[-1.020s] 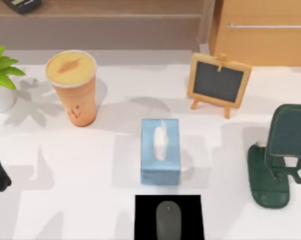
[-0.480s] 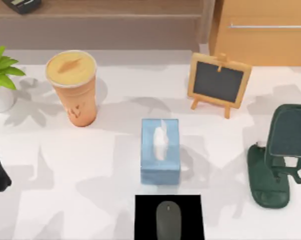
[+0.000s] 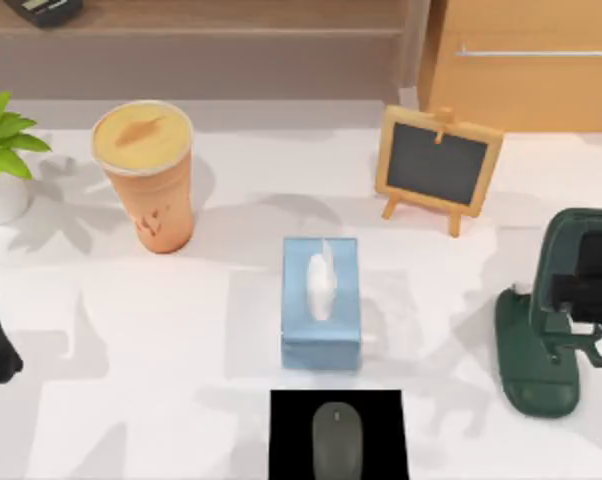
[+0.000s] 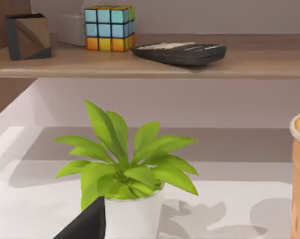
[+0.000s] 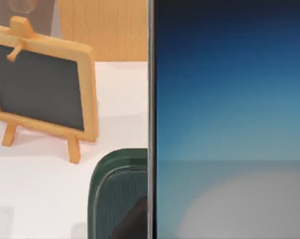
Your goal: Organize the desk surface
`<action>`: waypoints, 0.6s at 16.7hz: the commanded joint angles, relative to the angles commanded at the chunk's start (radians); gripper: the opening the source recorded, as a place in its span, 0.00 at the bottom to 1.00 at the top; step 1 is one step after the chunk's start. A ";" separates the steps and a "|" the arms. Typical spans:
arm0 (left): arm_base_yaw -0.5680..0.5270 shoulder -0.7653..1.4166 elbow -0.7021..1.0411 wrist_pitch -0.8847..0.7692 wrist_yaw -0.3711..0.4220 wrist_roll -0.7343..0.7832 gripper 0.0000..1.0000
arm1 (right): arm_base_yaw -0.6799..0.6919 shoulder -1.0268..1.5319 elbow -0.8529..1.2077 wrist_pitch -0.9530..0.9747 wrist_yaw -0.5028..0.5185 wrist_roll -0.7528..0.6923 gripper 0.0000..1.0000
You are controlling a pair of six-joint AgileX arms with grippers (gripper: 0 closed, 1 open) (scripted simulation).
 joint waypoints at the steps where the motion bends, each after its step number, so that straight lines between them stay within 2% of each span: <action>1: 0.000 0.000 0.000 0.000 0.000 0.000 1.00 | 0.043 -0.015 -0.030 0.011 0.016 0.040 0.00; 4: 0.000 0.000 0.000 0.000 0.000 0.000 1.00 | 0.126 -0.038 -0.088 0.033 0.044 0.117 0.00; 10: 0.000 0.000 0.000 0.000 0.000 0.000 1.00 | 0.132 -0.035 -0.093 0.034 0.045 0.126 0.00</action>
